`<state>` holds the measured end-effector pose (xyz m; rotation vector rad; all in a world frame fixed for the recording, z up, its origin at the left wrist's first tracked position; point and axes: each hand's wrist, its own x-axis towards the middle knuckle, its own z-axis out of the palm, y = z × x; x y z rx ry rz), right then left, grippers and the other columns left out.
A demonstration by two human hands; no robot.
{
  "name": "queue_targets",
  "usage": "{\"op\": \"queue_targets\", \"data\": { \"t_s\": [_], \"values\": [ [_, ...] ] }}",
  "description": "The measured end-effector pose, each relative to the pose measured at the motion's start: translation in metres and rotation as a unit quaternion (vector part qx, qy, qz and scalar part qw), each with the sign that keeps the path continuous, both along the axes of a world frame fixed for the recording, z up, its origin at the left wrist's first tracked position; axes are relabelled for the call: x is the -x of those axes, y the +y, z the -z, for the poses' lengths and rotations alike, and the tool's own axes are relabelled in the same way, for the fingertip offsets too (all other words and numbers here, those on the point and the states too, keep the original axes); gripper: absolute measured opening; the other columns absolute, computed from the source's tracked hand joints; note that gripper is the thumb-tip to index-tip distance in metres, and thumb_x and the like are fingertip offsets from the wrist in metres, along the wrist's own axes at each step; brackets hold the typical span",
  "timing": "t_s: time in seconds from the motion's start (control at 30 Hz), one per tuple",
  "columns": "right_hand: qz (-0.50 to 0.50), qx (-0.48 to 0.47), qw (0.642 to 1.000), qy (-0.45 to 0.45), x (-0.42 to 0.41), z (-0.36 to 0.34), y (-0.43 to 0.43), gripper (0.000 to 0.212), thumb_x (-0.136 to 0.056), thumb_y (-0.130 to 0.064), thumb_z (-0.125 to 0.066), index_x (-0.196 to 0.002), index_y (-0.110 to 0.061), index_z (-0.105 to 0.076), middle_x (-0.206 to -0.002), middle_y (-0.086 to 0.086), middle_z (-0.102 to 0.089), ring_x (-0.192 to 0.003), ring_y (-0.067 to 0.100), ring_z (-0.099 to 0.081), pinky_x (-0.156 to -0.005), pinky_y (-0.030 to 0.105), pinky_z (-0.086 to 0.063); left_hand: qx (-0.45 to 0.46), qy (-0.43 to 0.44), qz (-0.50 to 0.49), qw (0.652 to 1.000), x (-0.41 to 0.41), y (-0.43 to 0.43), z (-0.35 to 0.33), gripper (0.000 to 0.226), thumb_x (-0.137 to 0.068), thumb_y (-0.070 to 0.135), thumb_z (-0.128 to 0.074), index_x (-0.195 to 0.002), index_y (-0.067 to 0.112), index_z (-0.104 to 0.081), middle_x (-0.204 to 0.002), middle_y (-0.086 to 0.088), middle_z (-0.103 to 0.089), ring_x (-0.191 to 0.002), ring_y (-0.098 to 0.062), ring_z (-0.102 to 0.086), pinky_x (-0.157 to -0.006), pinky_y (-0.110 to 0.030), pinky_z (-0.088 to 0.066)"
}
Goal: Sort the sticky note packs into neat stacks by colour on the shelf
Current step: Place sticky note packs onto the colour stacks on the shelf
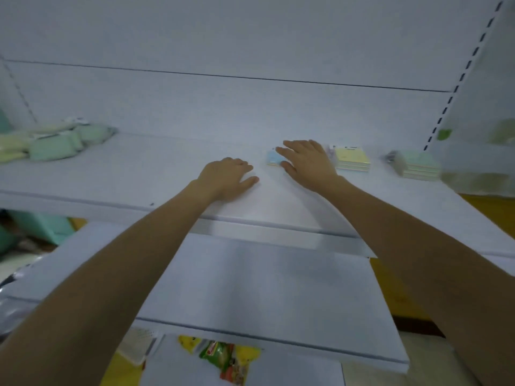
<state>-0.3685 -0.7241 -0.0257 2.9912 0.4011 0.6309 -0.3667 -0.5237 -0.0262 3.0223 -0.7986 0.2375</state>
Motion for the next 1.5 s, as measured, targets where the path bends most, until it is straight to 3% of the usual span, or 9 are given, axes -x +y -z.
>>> {"op": "queue_targets", "data": {
  "t_s": [0.2,0.4,0.7,0.93,1.03,1.2,1.33,1.4,1.5],
  "values": [
    [-0.099,0.009,0.995,0.022,-0.046,0.005,0.118,0.043,-0.097,-0.029,-0.037,-0.139,-0.02,-0.039,-0.151,0.005,-0.035,-0.138,0.022,-0.032,-0.115,0.037,-0.015,0.013,-0.023,-0.118,0.993,-0.033,0.129,0.002,0.051,-0.097,0.043,-0.029,-0.14,0.017,-0.036,-0.15,-0.005,-0.036,-0.136,-0.025,-0.035,-0.109,-0.039,-0.032],
    [-0.203,-0.002,0.978,0.052,-0.11,0.006,0.222,0.043,-0.098,-0.029,-0.036,-0.14,-0.018,-0.038,-0.149,0.006,-0.037,-0.133,0.027,-0.039,-0.109,0.038,-0.03,0.01,-0.067,-0.237,0.969,-0.076,0.239,-0.015,0.048,-0.097,0.039,-0.032,-0.136,0.013,-0.043,-0.144,-0.01,-0.044,-0.131,-0.03,-0.042,-0.104,-0.043,-0.036],
    [-0.258,-0.081,0.958,0.095,-0.187,0.018,0.347,0.042,-0.097,-0.032,-0.037,-0.138,-0.022,-0.039,-0.147,0.004,-0.04,-0.131,0.026,-0.039,-0.109,0.037,-0.031,-0.011,-0.051,-0.339,0.939,-0.115,0.365,-0.011,0.045,-0.096,0.039,-0.033,-0.133,0.017,-0.046,-0.14,-0.011,-0.048,-0.127,-0.032,-0.044,-0.1,-0.047,-0.04],
    [-0.272,-0.142,0.943,0.13,-0.213,0.018,0.405,0.047,-0.092,-0.039,-0.047,-0.135,-0.022,-0.044,-0.142,0.003,-0.045,-0.131,0.023,-0.038,-0.111,0.033,-0.029,0.005,-0.068,-0.321,0.945,-0.158,0.427,-0.015,0.047,-0.096,0.036,-0.037,-0.138,0.016,-0.04,-0.144,-0.013,-0.042,-0.131,-0.033,-0.039,-0.104,-0.048,-0.035],
    [-0.249,-0.186,0.939,0.147,-0.215,0.012,0.428,0.052,-0.089,-0.044,-0.051,-0.136,-0.023,-0.043,-0.142,0.004,-0.044,-0.134,0.022,-0.034,-0.112,0.034,-0.026,-0.022,0.005,-0.31,0.951,-0.18,0.454,-0.019,0.053,-0.091,0.047,-0.044,-0.139,0.027,-0.037,-0.145,-0.013,-0.04,-0.133,-0.033,-0.038,-0.106,-0.049,-0.034],
    [-0.119,-0.195,0.954,0.196,-0.217,0.011,0.461,0.067,-0.081,-0.055,-0.056,-0.139,-0.027,-0.036,-0.145,0.013,-0.034,-0.137,0.029,-0.026,-0.113,0.037,-0.021,0.043,0.102,-0.237,0.965,-0.209,0.48,-0.027,0.058,-0.078,0.055,-0.06,-0.131,0.038,-0.045,-0.14,-0.005,-0.049,-0.128,-0.024,-0.045,-0.105,-0.038,-0.035],
    [-0.085,-0.236,0.937,0.242,-0.212,0.012,0.47,0.065,-0.082,-0.042,-0.062,-0.139,-0.023,-0.037,-0.143,0.013,-0.037,-0.13,0.026,-0.038,-0.109,0.031,-0.028,0.08,0.128,-0.186,0.971,-0.218,0.49,-0.027,0.057,-0.075,0.051,-0.066,-0.127,0.031,-0.051,-0.132,-0.007,-0.053,-0.119,-0.023,-0.049,-0.095,-0.03,-0.036],
    [-0.079,-0.274,0.926,0.248,-0.204,0.009,0.469,0.059,-0.085,-0.029,-0.063,-0.138,-0.021,-0.04,-0.139,0.011,-0.043,-0.115,0.021,-0.047,-0.102,0.026,-0.033,0.11,0.132,-0.168,0.971,-0.218,0.492,-0.028,0.058,-0.075,0.048,-0.068,-0.126,0.027,-0.051,-0.132,-0.006,-0.051,-0.114,-0.022,-0.049,-0.09,-0.027,-0.034],
    [-0.058,-0.323,0.911,0.25,-0.2,0.005,0.465,0.056,-0.083,-0.021,-0.065,-0.135,-0.023,-0.044,-0.132,0.012,-0.05,-0.095,0.015,-0.046,-0.089,0.024,-0.037,0.147,0.128,-0.14,0.971,-0.22,0.5,-0.03,0.057,-0.073,0.04,-0.073,-0.124,0.023,-0.053,-0.128,-0.007,-0.052,-0.1,-0.017,-0.048,-0.087,-0.025,-0.035]
  ]
}}
